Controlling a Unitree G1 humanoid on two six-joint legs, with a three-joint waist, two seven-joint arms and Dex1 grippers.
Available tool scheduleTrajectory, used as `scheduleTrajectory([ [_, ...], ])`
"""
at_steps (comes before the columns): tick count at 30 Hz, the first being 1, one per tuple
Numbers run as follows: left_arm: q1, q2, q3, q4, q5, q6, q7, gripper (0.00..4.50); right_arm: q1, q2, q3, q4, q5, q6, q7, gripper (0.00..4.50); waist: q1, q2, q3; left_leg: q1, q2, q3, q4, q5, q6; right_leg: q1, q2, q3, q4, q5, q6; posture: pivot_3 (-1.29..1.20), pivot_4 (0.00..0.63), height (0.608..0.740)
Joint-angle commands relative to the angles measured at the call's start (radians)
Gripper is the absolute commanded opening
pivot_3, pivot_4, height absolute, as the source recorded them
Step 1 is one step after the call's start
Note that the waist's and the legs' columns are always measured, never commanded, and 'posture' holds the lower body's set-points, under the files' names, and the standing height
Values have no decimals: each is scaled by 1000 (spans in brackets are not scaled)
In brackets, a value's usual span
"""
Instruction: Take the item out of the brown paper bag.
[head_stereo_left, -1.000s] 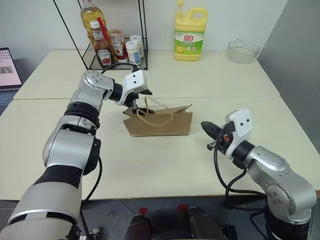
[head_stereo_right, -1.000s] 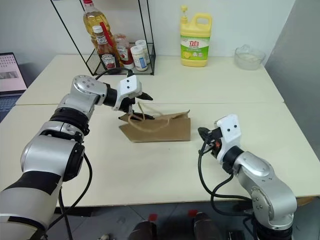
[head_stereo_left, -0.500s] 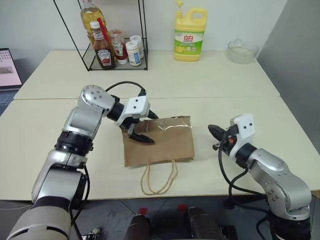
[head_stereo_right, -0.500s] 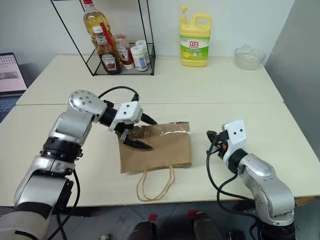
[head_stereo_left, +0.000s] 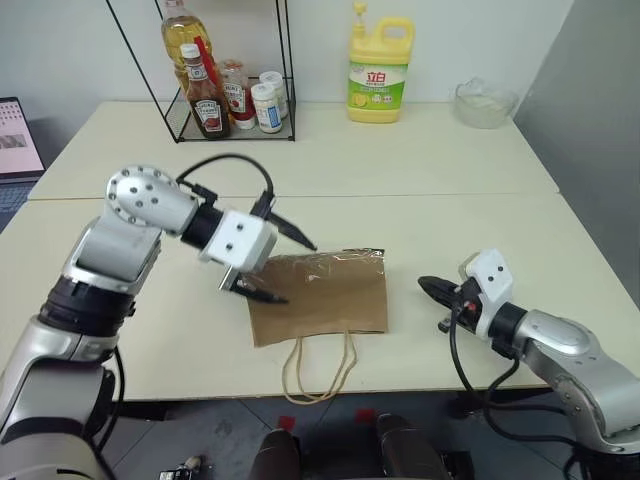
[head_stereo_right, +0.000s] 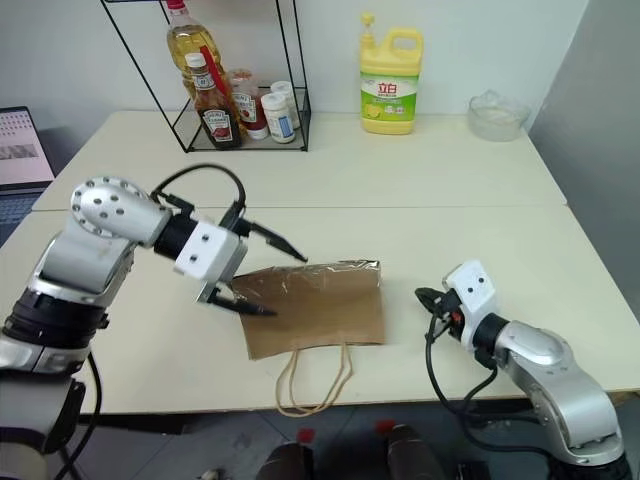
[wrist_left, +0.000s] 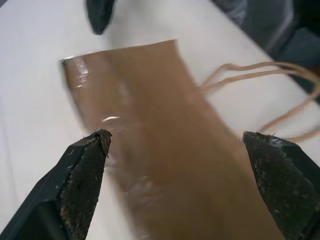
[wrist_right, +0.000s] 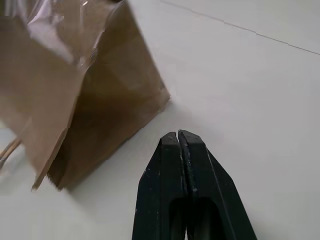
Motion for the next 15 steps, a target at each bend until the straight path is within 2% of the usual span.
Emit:
scheduleTrajectory([
  [1,54,-9,-9,-40,-12,-89,-6,4500,0,-31,3,-25,25,-42,60,42,0,0,0,0,0,0,0,0,0,0,0,0,0,0,0,0,150,740],
  [4,127,-32,-24,-36,6,-193,-6,4500,15,-67,13,-41,50,-53,123,42,2,0,0,0,0,0,0,0,0,0,0,0,0,0,0,0,150,740],
  [9,164,-77,-45,15,36,-296,-1,4500,73,-140,36,-41,42,-120,213,42,7,0,0,0,0,0,0,0,0,0,0,0,0,0,0,0,150,740],
  [15,169,-117,-78,88,84,-408,-5,4500,96,-157,37,-23,38,-164,234,42,9,0,0,0,-1,0,1,0,0,1,0,0,0,0,0,0,150,740],
])
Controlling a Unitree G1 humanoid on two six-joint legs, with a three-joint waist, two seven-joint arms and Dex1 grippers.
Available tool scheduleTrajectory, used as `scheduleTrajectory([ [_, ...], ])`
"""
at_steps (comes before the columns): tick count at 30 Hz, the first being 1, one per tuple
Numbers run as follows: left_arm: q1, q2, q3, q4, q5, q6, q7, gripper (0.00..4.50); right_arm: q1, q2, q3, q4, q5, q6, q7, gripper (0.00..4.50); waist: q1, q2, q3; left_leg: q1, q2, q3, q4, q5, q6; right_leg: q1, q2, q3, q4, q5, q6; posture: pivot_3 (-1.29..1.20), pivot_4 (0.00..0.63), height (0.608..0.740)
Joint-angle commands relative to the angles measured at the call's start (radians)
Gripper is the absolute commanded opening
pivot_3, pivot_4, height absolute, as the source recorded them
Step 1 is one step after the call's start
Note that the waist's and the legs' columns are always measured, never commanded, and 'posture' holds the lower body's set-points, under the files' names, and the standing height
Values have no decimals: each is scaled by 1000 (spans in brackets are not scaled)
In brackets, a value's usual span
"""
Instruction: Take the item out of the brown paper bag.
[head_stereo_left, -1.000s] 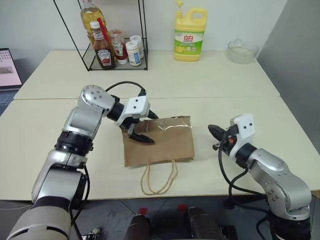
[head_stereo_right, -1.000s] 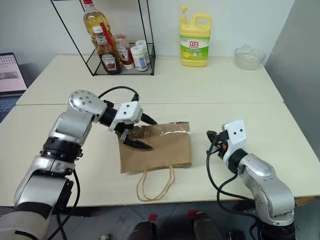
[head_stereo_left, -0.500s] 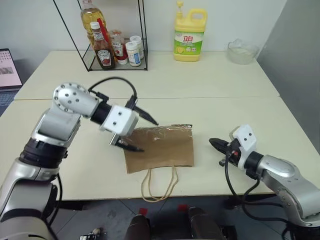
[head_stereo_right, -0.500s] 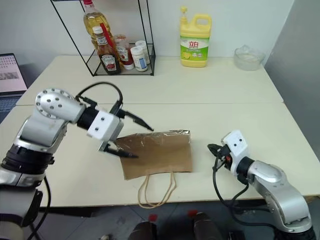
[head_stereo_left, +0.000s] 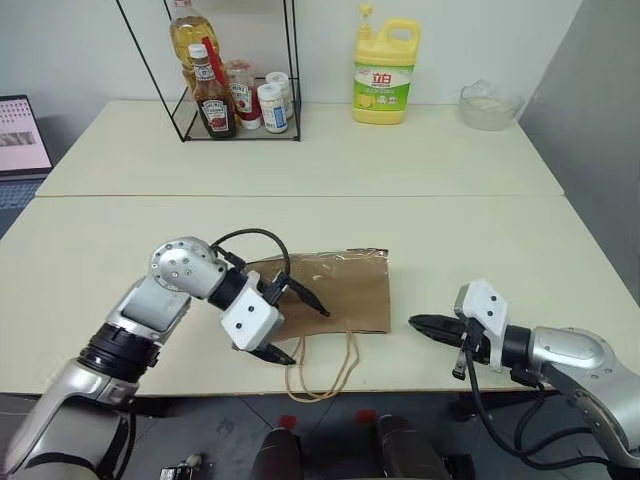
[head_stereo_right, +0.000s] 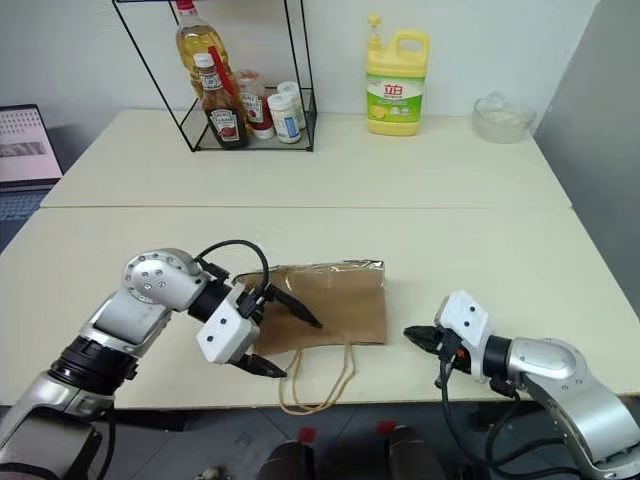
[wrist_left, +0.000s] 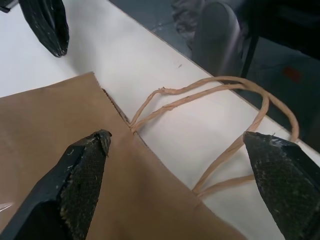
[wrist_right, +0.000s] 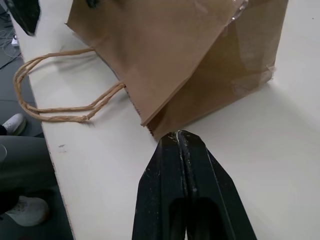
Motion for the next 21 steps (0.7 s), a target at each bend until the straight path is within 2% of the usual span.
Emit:
scheduleTrajectory([
  [1,10,12,-17,8,6,-59,-8,4500,8,-14,-16,-17,4,-31,13,42,0,0,0,0,0,0,0,0,0,0,0,0,0,0,0,0,150,740],
  [9,30,47,-73,17,-10,-111,-8,4500,28,-30,-27,-39,21,-22,13,42,4,0,0,0,0,0,0,0,0,0,0,0,0,0,0,0,150,740],
  [15,33,-56,-88,93,94,-155,67,4500,28,-33,-16,-50,16,-20,3,42,13,0,0,0,0,0,0,0,0,0,0,0,0,0,0,0,150,740],
  [18,45,-79,-93,85,93,-119,80,4500,47,-55,-28,-71,18,-26,22,42,14,0,0,0,0,0,0,0,0,0,0,0,0,0,0,0,150,740],
  [21,36,-89,-84,88,66,-85,81,3910,68,-101,-26,-75,-5,-58,60,0,15,0,0,0,0,0,0,0,0,0,0,0,0,0,0,0,150,740],
])
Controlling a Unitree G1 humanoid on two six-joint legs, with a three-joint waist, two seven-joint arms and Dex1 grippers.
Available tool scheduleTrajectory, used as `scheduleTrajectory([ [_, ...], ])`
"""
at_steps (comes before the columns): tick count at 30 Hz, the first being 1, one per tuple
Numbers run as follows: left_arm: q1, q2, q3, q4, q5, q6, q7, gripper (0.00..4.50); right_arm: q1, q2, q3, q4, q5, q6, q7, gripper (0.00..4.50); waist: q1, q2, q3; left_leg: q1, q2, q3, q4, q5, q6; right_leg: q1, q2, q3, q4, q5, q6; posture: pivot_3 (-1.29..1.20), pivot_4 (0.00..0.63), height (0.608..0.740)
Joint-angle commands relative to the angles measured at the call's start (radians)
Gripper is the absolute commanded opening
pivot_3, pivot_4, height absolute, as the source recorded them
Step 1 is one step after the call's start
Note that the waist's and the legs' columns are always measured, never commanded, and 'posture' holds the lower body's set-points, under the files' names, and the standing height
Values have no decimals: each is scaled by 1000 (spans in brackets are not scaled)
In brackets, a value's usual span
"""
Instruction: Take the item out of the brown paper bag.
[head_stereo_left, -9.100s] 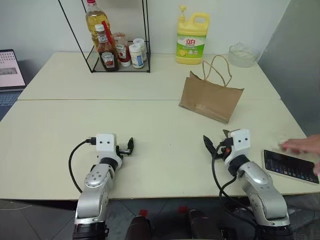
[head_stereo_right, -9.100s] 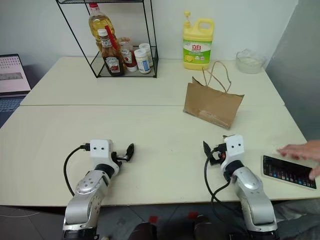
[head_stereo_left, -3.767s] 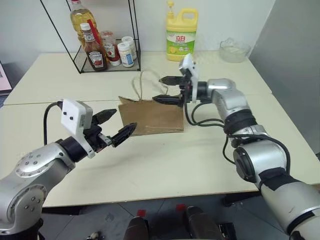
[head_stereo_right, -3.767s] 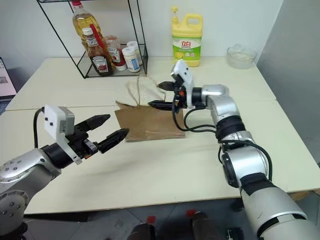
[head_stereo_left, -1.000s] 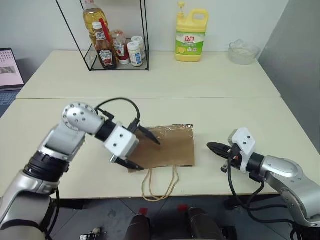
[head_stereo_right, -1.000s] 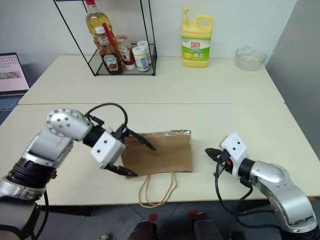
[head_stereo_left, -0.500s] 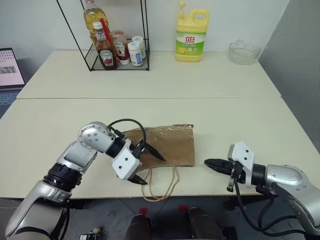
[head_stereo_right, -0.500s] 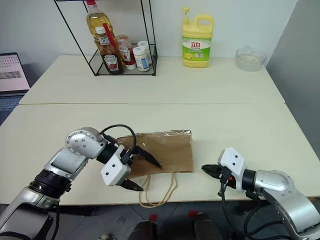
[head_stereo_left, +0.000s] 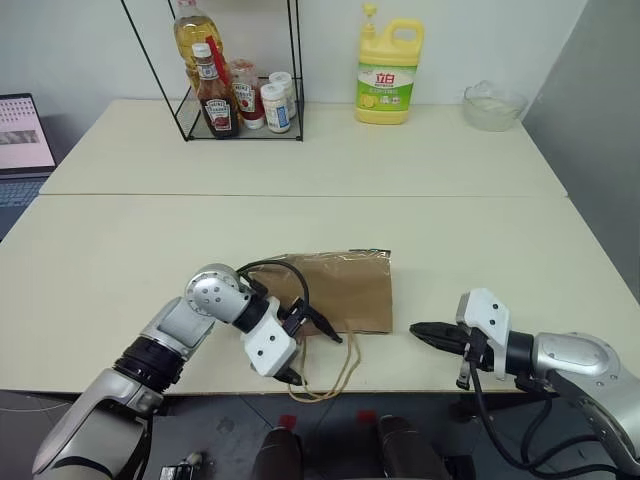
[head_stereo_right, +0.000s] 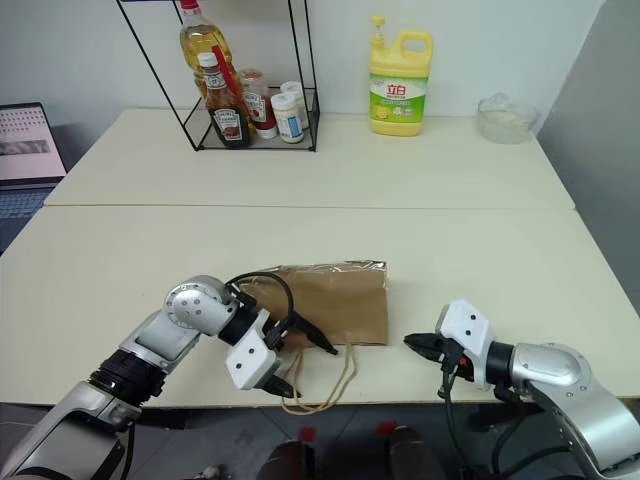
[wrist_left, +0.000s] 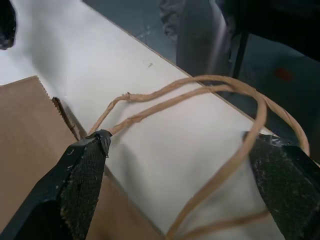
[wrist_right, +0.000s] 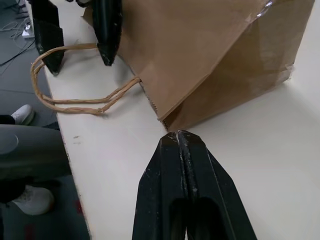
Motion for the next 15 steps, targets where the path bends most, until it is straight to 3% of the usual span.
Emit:
scheduleTrajectory([
  [1,-9,-10,18,-11,-32,39,9,3598,17,-52,-20,-36,-18,-61,51,0,0,0,0,0,0,0,0,0,0,0,0,0,0,0,0,0,150,740],
  [12,-16,-11,61,-48,-98,202,13,25,25,-79,45,28,-120,-268,130,0,0,0,0,0,0,0,0,0,0,0,0,0,0,0,0,0,150,740],
  [15,-15,-17,85,-76,-136,325,32,9,30,-84,70,70,-159,-354,159,0,0,0,0,0,0,0,0,0,0,0,0,0,0,0,0,0,150,740],
])
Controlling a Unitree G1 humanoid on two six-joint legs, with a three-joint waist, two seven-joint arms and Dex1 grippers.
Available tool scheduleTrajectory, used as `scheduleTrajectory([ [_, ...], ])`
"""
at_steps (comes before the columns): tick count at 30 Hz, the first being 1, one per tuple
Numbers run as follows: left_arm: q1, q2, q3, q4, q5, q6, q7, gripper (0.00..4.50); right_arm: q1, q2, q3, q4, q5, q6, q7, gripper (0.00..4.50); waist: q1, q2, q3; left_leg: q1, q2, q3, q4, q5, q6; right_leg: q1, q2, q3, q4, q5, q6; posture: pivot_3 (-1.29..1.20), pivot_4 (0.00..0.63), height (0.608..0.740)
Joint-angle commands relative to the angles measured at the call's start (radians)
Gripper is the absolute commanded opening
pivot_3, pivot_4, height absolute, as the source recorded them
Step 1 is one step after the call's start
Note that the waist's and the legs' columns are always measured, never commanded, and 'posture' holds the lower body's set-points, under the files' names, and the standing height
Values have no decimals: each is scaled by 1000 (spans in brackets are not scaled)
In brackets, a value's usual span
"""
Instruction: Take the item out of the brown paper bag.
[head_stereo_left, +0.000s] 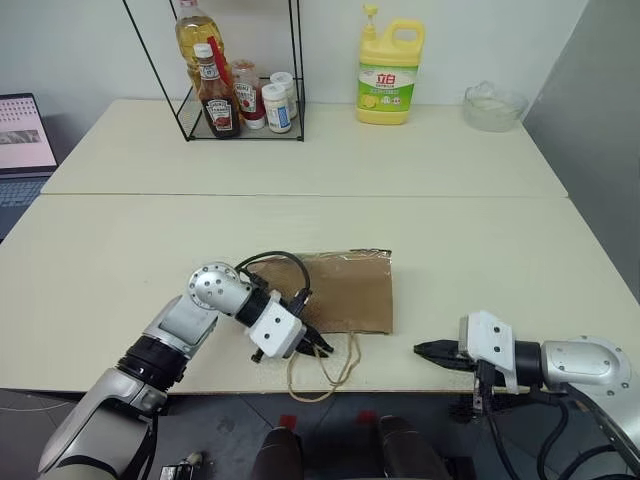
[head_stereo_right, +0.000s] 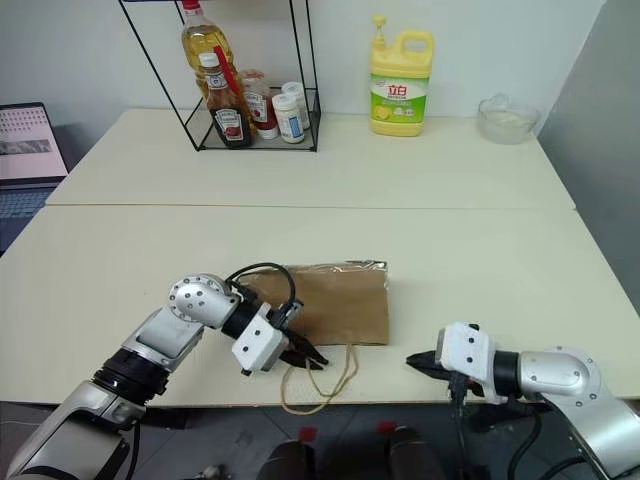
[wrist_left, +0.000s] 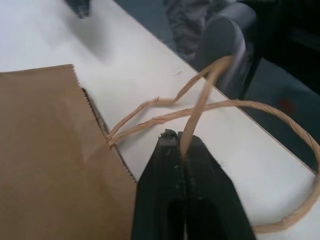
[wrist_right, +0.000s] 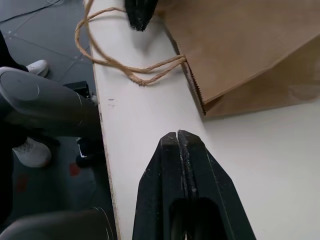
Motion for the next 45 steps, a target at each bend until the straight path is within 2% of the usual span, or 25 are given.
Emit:
scheduleTrajectory([
  [1,-3,-6,50,-55,-57,123,27,9,4,-7,26,26,-47,-121,43,0,0,0,0,0,0,0,0,0,0,0,0,0,0,0,0,0,150,740],
  [3,4,-5,60,-74,-68,178,38,9,7,-6,46,50,-79,-192,58,0,0,0,0,0,0,0,0,0,0,0,0,0,0,0,0,0,150,740],
  [6,3,-7,73,-102,-54,285,85,0,1,12,77,109,-142,-360,69,597,0,0,0,1,0,0,0,0,0,1,0,0,0,0,0,0,150,740],
  [10,0,-13,92,-135,-73,397,123,0,-5,30,93,199,-207,-589,62,1993,0,0,0,1,0,0,0,0,0,1,0,0,0,0,0,0,150,740],
  [15,-12,-16,114,-153,-92,538,146,0,-30,52,150,361,-370,-983,5,3737,0,0,0,2,0,0,0,0,0,2,0,0,0,0,0,0,150,740],
  [18,-23,-23,129,-165,-117,626,161,0,-47,72,181,457,-445,-1159,-48,3737,1,0,0,2,0,0,0,0,0,3,0,0,0,0,0,0,150,740],
  [25,-42,-39,163,-185,-144,759,202,0,-128,127,213,631,-550,-1396,-175,3737,1,0,0,9,0,0,0,0,0,9,0,0,0,0,0,0,150,740],
  [28,-35,-38,168,-202,-145,775,203,0,-170,153,222,643,-529,-1409,-217,3737,-1,0,0,15,0,0,-1,0,0,15,0,1,-1,-1,-3,0,150,740],
  [30,-32,-39,171,-209,-144,781,204,0,-186,164,253,602,-440,-1353,-211,3737,-1,0,0,17,0,0,-1,0,0,16,0,1,0,-2,-3,0,150,740],
  [32,-31,-41,172,-211,-143,782,206,0,-199,161,309,564,-341,-1267,-167,3737,-1,0,0,17,0,0,-1,0,0,16,0,1,0,-2,-3,0,150,740],
  [34,-31,-44,171,-210,-141,779,207,0,-216,155,357,553,-311,-1225,-123,3737,0,0,0,17,0,0,-1,0,0,17,0,1,0,-2,-3,0,150,740],
  [38,-37,-58,173,-211,-149,801,220,0,-270,189,390,577,-313,-1215,-108,3737,0,0,0,17,-1,-1,-1,0,0,17,0,1,0,-2,-3,0,150,740],
  [42,-32,-57,180,-223,-156,821,221,0,-330,230,385,657,-416,-1270,-134,3737,0,0,0,17,-1,-1,-1,0,0,17,0,1,0,-2,-3,0,150,740],
  [45,-25,-53,180,-229,-159,825,222,0,-361,261,389,709,-429,-1265,-148,3737,0,0,0,17,-1,-1,-1,0,0,17,0,1,0,-2,-3,0,150,740],
])
